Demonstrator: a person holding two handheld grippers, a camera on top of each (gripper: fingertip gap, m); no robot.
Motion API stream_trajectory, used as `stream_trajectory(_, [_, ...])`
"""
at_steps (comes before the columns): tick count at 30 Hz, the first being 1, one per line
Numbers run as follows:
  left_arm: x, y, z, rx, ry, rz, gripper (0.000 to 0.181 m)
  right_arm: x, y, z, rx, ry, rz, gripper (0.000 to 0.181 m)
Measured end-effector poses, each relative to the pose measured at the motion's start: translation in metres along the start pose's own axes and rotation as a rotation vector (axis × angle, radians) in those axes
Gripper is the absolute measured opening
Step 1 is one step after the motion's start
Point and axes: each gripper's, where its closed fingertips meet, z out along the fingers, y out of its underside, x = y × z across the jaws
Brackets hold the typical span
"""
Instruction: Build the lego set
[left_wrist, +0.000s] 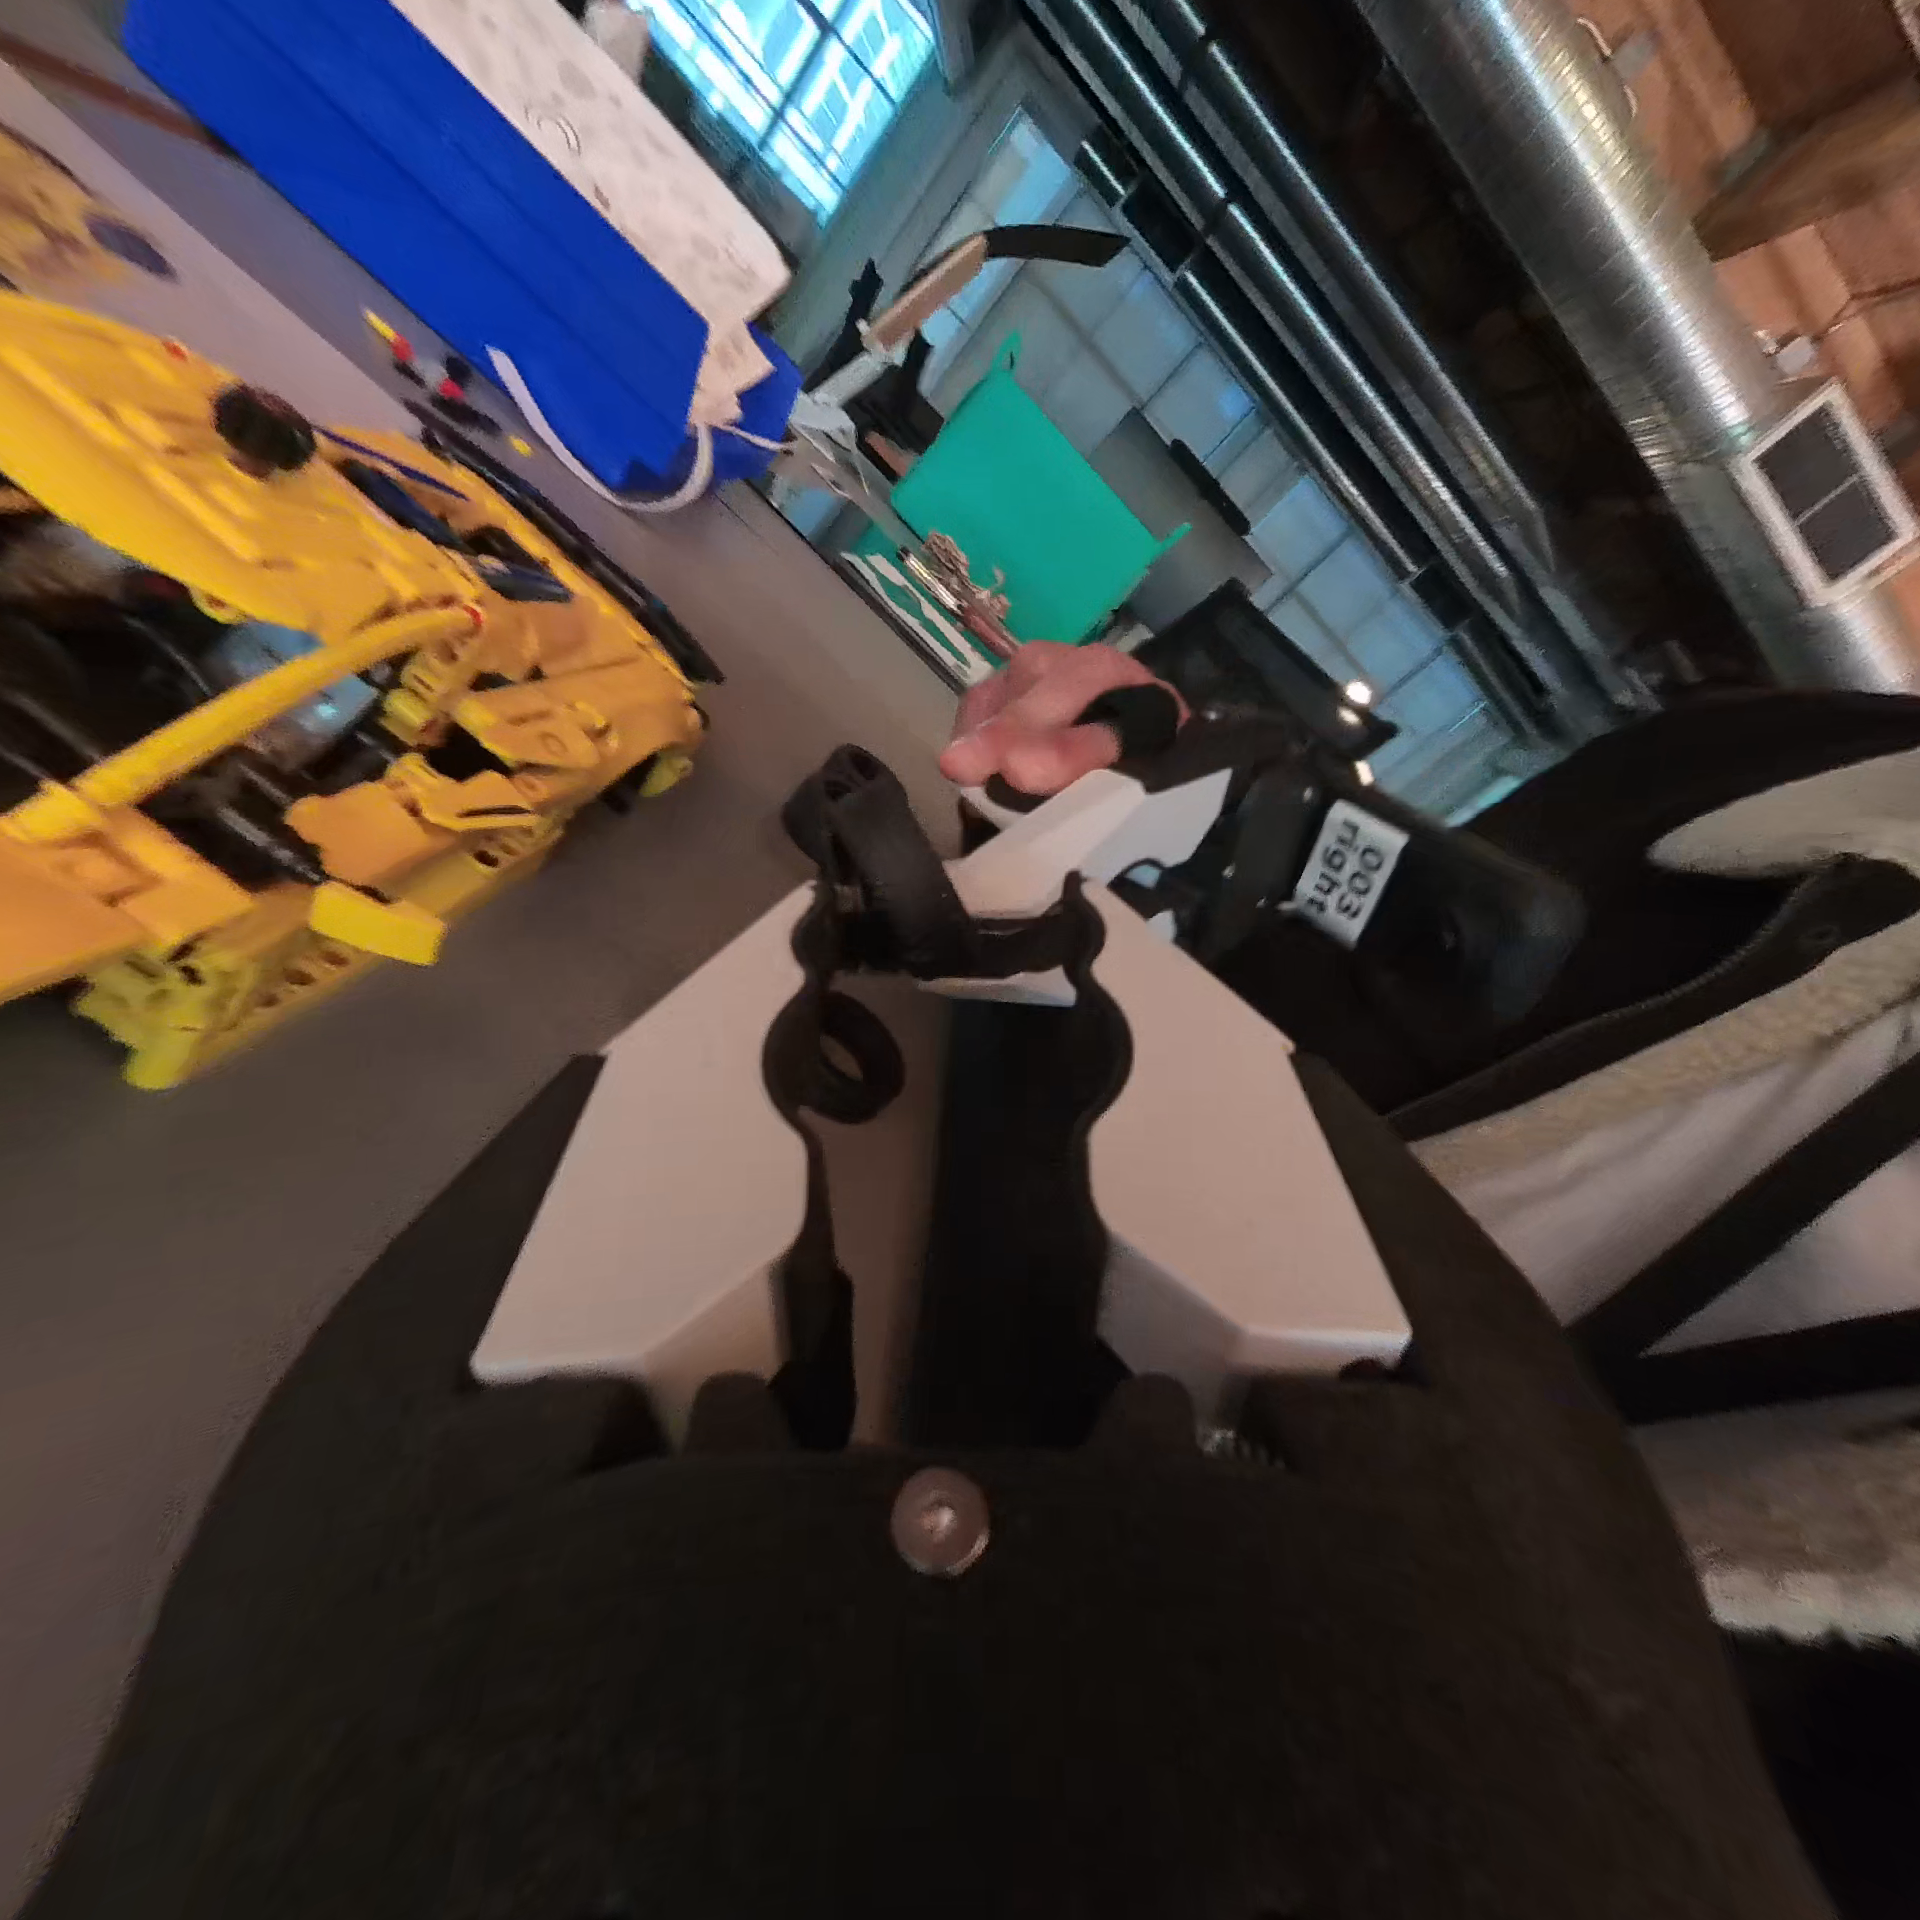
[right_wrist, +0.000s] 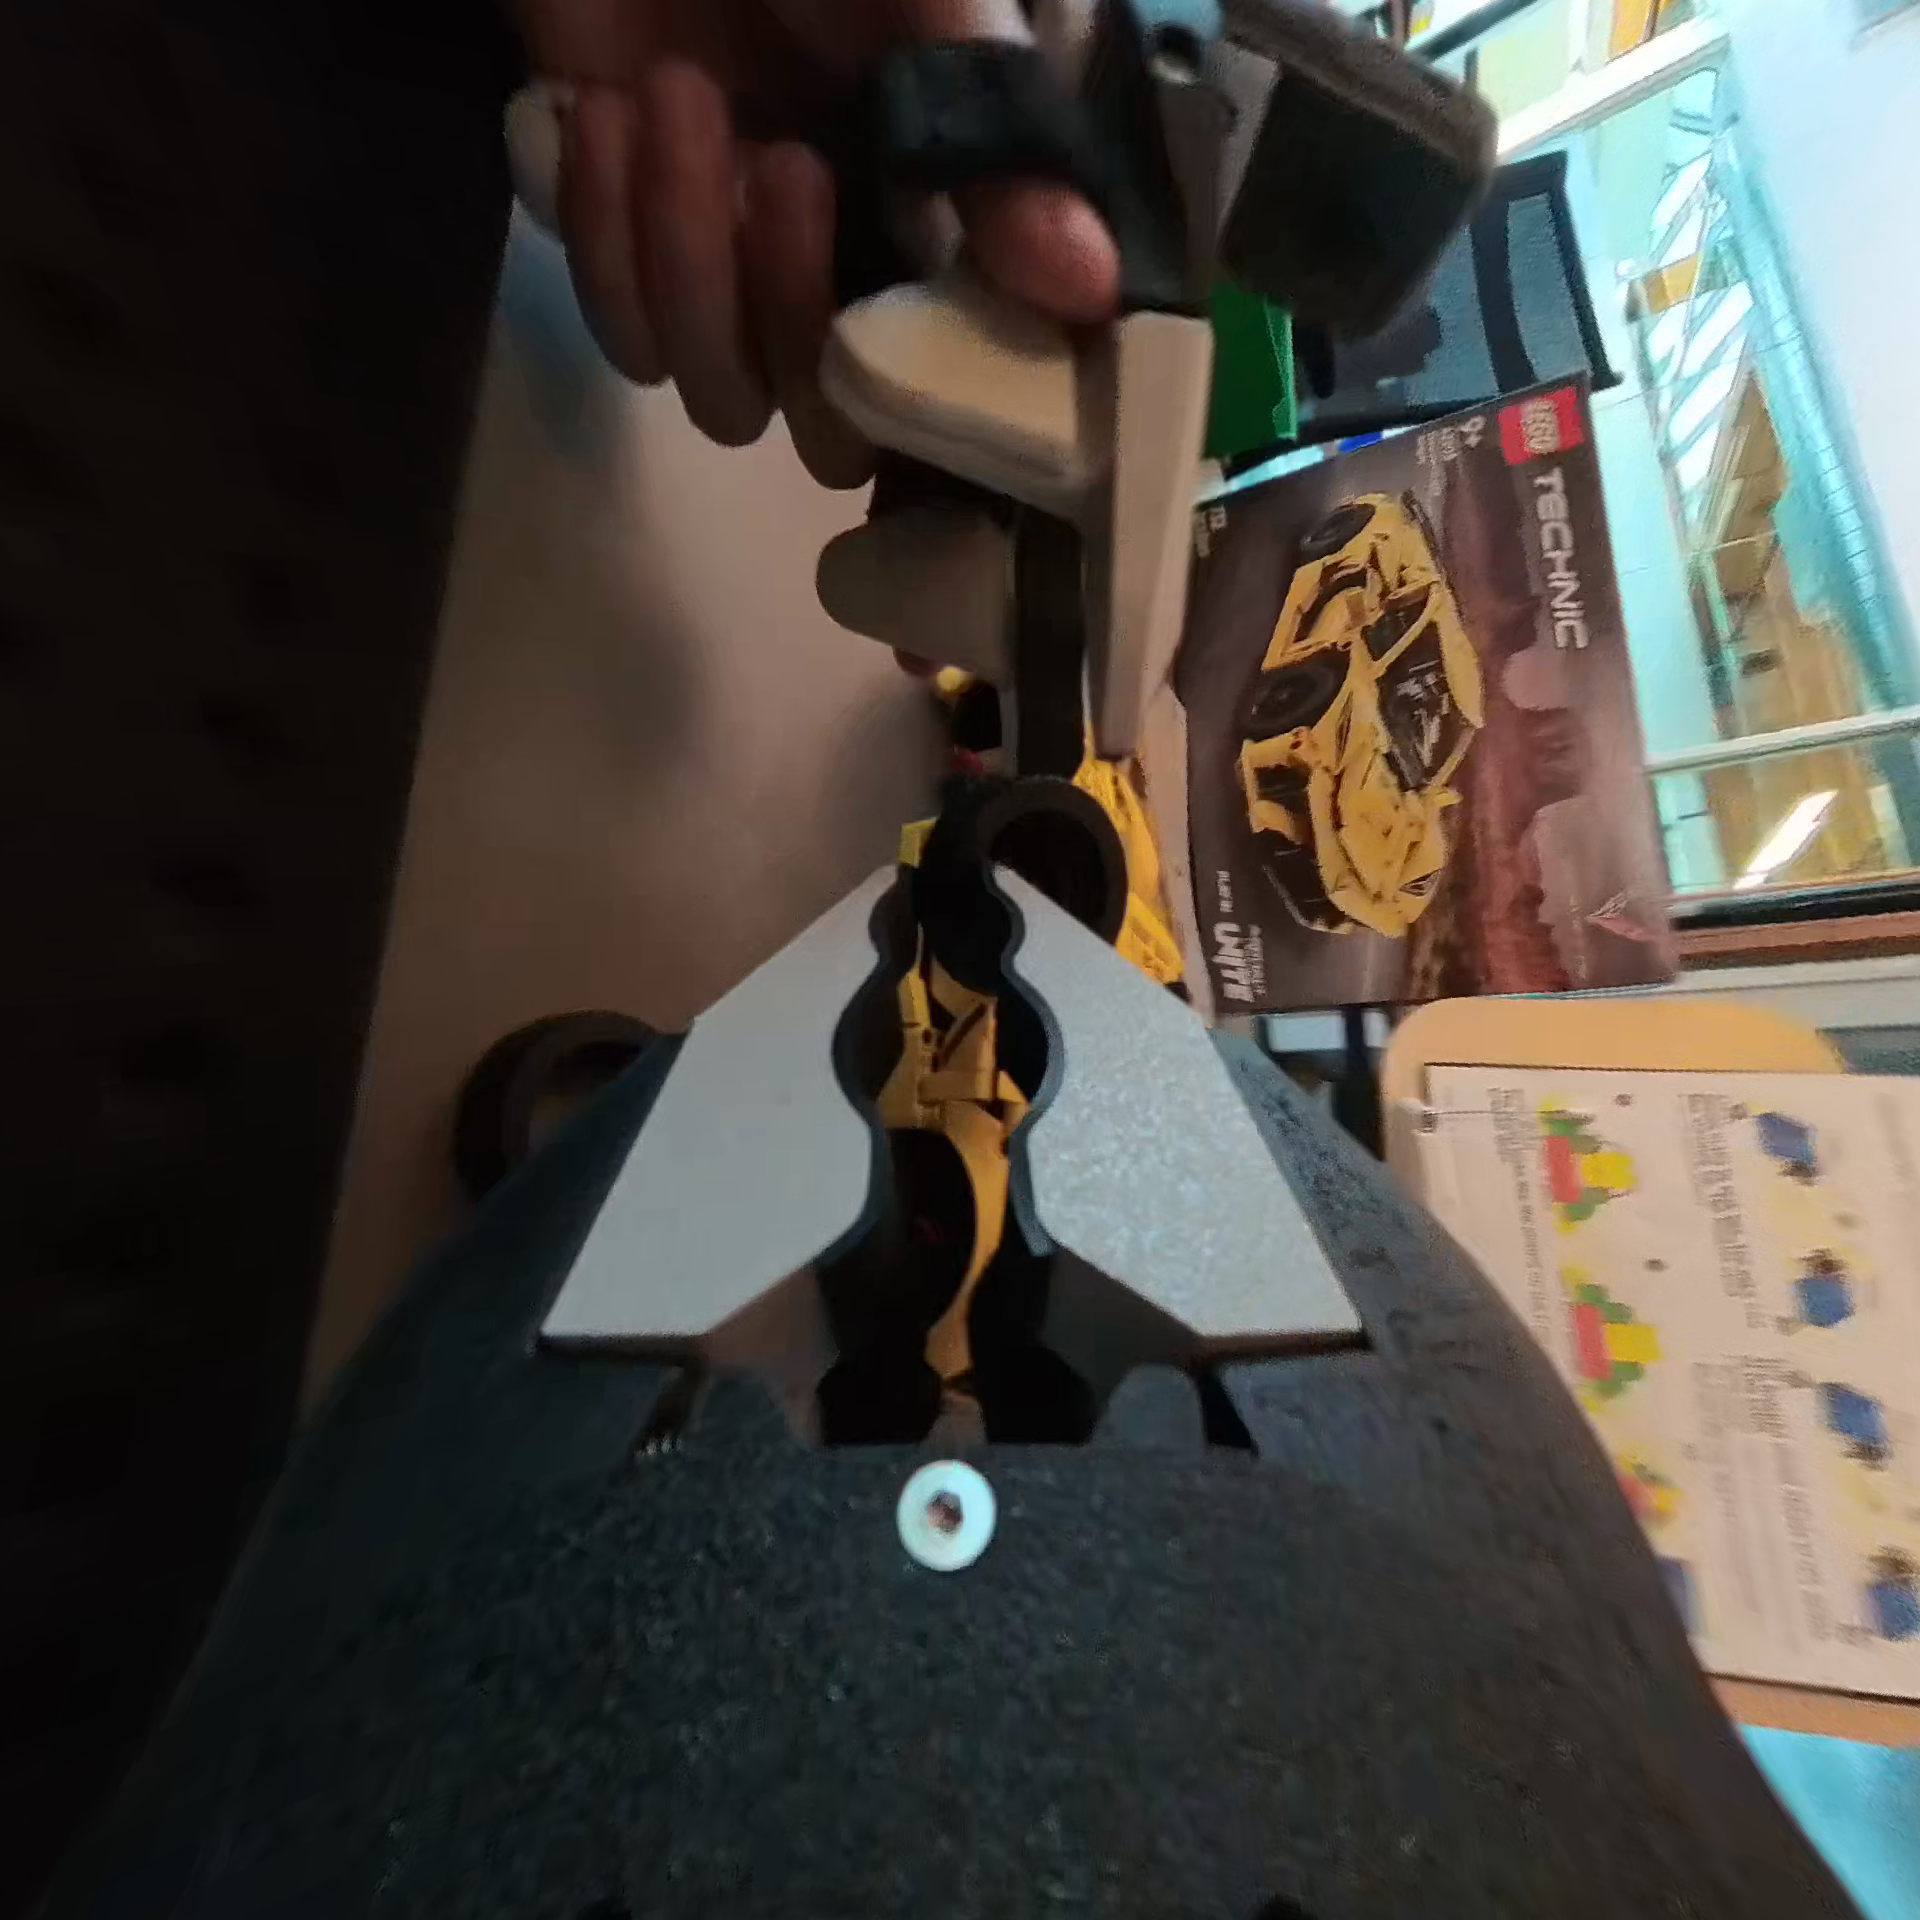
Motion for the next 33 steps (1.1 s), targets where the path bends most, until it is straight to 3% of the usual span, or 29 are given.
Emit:
stream_trajectory(3, [-0.005, 0.004, 0.003, -0.024, 0.004, -0.067, 0.046, -0.002, -0.002, 0.003, -0.041, 0.03, -0.095, 0.01])
stream_trajectory(5, [-0.009, 0.006, 0.004, -0.037, -0.015, -0.075, 0.038, 0.0, -0.006, 0.002, -0.036, 0.06, -0.138, 0.009])
stream_trajectory(10, [-0.008, 0.008, 0.004, -0.066, -0.037, -0.002, 0.028, -0.002, -0.006, 0.004, -0.035, 0.072, -0.14, 0.01])
stream_trajectory(13, [-0.01, 0.002, 0.001, -0.044, -0.071, 0.039, 0.026, 0.007, -0.011, 0.0, 0.039, 0.14, 0.071, 0.009])
stream_trajectory(16, [-0.019, 0.0, -0.007, -0.058, -0.18, 0.174, 0.026, 0.036, -0.025, -0.022, 0.224, 0.102, 0.518, 0.018])
stream_trajectory(18, [-0.011, 0.005, -0.005, -0.081, -0.162, 0.233, 0.026, 0.05, -0.018, -0.026, 0.318, -0.039, 0.865, 0.038])
stream_trajectory(19, [-0.004, 0.007, -0.002, -0.088, -0.129, 0.246, 0.025, 0.041, -0.013, -0.019, 0.303, -0.171, 0.973, 0.055])
stream_trajectory(21, [0.011, 0.008, 0.002, -0.088, -0.057, 0.27, 0.025, 0.012, -0.009, -0.007, 0.246, -0.389, 1.029, 0.06])
stream_trajectory(23, [0.023, 0.011, 0.004, -0.095, 0.013, 0.281, 0.025, 0.003, -0.02, -0.007, 0.291, -0.478, 1.064, 0.051])
stream_trajectory(24, [0.027, 0.013, 0.005, -0.099, 0.033, 0.284, 0.025, 0.001, -0.029, -0.012, 0.327, -0.529, 1.061, 0.035])
stream_trajectory(30, [0.03, 0.014, 0.008, -0.099, 0.033, 0.302, 0.023, 0.0, -0.03, -0.018, 0.34, -0.605, 1.178, 0.028])
stream_trajectory(33, [0.029, 0.01, 0.007, -0.053, 0.039, 0.215, 0.022, 0.003, -0.03, -0.018, 0.349, -0.627, 1.266, 0.027])
